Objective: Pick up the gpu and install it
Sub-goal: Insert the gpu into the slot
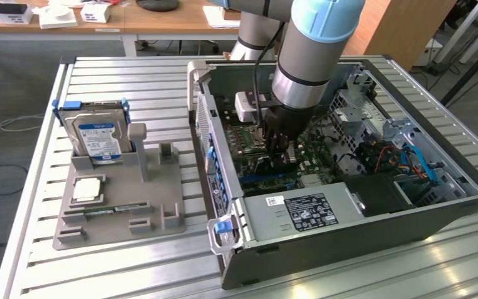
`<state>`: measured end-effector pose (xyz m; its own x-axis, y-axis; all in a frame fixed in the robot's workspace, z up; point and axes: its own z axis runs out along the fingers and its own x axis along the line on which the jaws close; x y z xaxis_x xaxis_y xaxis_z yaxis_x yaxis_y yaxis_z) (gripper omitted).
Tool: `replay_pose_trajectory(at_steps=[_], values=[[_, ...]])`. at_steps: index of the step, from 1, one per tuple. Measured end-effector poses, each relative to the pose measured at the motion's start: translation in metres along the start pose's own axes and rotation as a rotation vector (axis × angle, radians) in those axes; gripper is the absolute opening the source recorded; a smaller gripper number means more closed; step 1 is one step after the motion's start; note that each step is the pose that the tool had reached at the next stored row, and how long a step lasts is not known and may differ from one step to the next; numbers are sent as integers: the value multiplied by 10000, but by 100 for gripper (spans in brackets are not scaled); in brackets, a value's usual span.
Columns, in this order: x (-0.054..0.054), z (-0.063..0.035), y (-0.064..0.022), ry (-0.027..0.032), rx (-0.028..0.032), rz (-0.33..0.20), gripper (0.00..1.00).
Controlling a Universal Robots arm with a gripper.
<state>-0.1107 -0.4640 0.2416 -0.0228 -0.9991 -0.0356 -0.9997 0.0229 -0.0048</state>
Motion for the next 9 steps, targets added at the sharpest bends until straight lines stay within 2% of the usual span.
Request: replay_pose_trajectory(at_steps=[6, 7, 8, 9], values=[[-1, 1, 0, -4, 0, 1, 28], [0, 1, 0, -3, 1, 1, 34], [0, 1, 0, -2, 1, 1, 34], [0, 1, 0, -2, 1, 1, 41]])
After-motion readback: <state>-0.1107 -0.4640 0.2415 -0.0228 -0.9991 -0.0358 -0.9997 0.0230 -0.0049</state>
